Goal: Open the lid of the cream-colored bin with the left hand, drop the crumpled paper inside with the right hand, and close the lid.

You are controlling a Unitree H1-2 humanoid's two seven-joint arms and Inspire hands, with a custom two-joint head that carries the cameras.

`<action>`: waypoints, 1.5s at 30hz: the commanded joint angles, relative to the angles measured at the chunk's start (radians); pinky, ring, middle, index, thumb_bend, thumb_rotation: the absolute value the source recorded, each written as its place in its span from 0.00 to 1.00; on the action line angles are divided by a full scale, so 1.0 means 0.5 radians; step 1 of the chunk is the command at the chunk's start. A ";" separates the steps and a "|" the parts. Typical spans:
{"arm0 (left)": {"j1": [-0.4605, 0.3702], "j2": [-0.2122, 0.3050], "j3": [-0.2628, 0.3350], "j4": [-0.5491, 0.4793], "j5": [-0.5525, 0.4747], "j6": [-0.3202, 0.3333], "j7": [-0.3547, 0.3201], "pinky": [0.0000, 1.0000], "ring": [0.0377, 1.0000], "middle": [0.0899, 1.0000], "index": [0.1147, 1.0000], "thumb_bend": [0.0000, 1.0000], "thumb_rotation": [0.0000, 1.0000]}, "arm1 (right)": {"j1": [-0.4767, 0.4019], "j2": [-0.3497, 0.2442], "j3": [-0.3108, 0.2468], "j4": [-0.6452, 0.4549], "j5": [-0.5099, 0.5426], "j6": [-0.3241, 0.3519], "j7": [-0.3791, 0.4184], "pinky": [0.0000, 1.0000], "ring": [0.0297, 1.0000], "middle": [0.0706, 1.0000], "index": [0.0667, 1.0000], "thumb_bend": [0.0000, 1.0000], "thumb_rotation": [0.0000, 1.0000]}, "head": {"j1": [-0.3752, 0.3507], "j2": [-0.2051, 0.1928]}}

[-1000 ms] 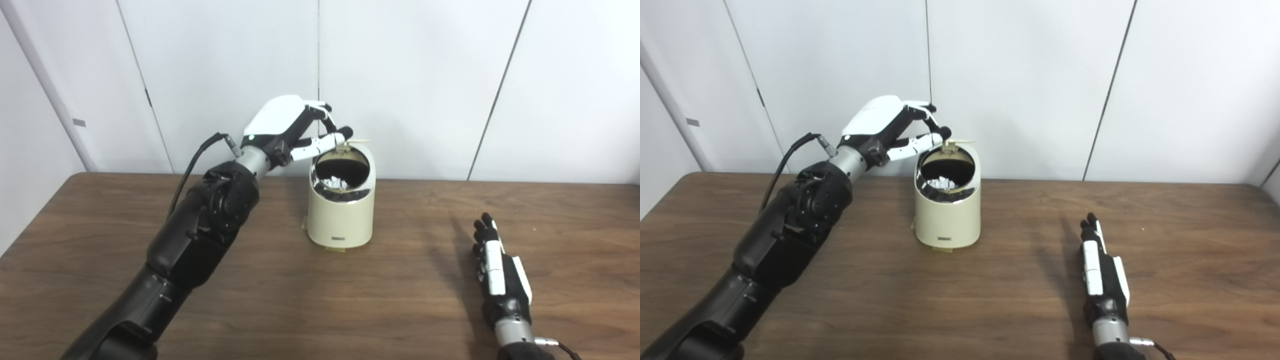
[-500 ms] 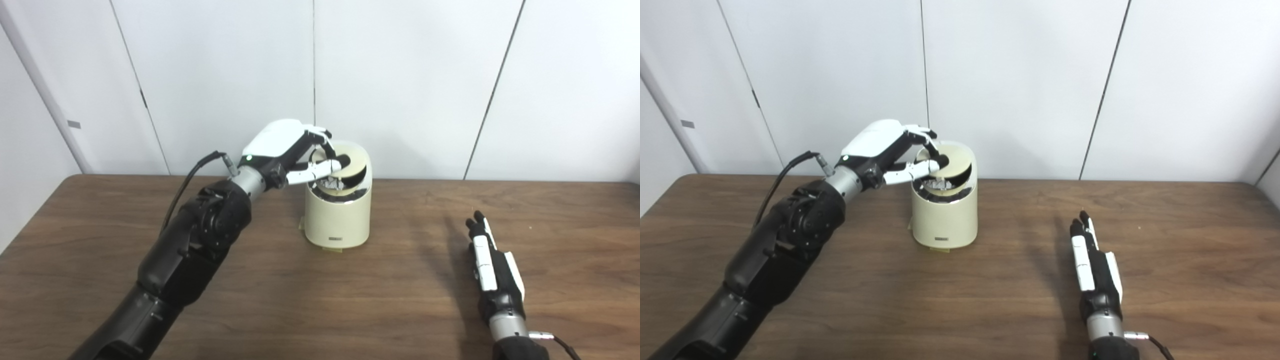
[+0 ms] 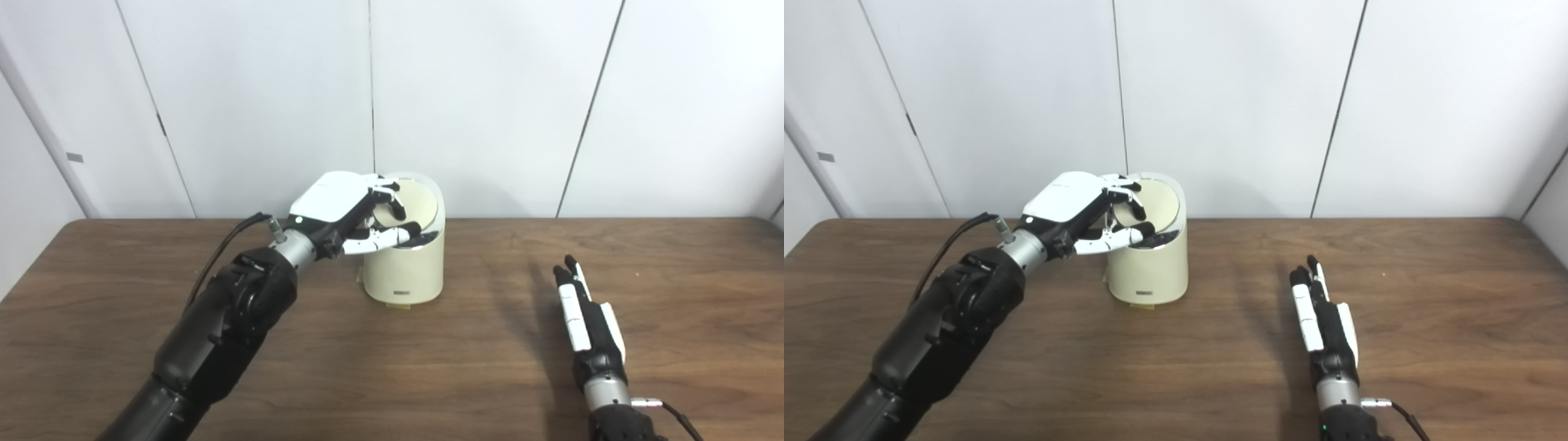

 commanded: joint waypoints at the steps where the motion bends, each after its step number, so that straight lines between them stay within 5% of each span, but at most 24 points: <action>1: -0.049 0.021 -0.067 0.089 0.076 -0.072 -0.016 0.83 0.92 0.89 0.66 0.55 1.00 | -0.040 -0.014 0.034 -0.057 -0.036 -0.006 0.024 1.00 0.99 0.95 1.00 0.63 1.00 | -0.010 0.003; 8: -0.060 0.079 -0.228 0.188 0.376 -0.147 0.056 0.94 0.97 0.93 0.69 0.55 0.96 | -0.043 -0.026 0.064 -0.089 -0.074 -0.001 0.021 1.00 0.99 0.94 1.00 0.65 1.00 | -0.013 0.008; 16: -0.058 0.113 -0.243 0.169 0.435 -0.159 0.033 0.95 0.98 0.93 0.68 0.56 0.91 | -0.047 -0.001 0.048 -0.087 -0.033 -0.002 0.014 1.00 1.00 0.94 1.00 0.65 1.00 | -0.003 0.010; 21: -0.053 0.139 -0.209 0.108 0.401 -0.165 0.015 0.94 0.97 0.92 0.69 0.55 0.97 | -0.050 -0.013 0.057 -0.053 -0.045 -0.026 0.015 1.00 1.00 0.94 1.00 0.65 1.00 | -0.002 0.011; 28: -0.033 0.106 -0.026 0.046 0.190 -0.168 0.108 0.87 0.91 0.85 0.71 0.53 0.95 | -0.050 -0.014 0.068 -0.064 -0.079 0.001 0.008 1.00 1.00 0.93 1.00 0.65 1.00 | 0.000 0.015; 34: 0.009 0.053 0.182 -0.042 0.027 -0.205 0.269 0.79 0.88 0.86 0.86 0.48 0.83 | -0.044 0.008 0.036 -0.082 -0.008 0.037 0.020 1.00 1.00 0.94 1.00 0.64 1.00 | 0.002 0.023; 36: 0.046 -0.016 0.296 -0.107 -0.141 -0.134 0.227 0.75 0.86 0.86 0.87 0.47 0.78 | -0.044 0.016 0.014 -0.068 0.043 0.019 0.033 1.00 1.00 0.95 1.00 0.64 1.00 | 0.007 0.024; 40: 0.117 -0.115 0.437 -0.278 -0.400 0.126 0.039 0.79 0.88 0.86 0.94 0.49 0.86 | -0.046 0.007 0.015 -0.060 0.019 0.040 0.027 1.00 1.00 0.94 1.00 0.64 1.00 | 0.009 0.022; 45: 0.295 -0.230 0.637 -0.440 -0.686 0.352 0.038 0.85 0.88 0.87 0.99 0.45 0.84 | -0.038 -0.006 0.020 -0.080 0.005 0.050 0.041 1.00 1.00 0.94 1.00 0.62 1.00 | 0.012 0.028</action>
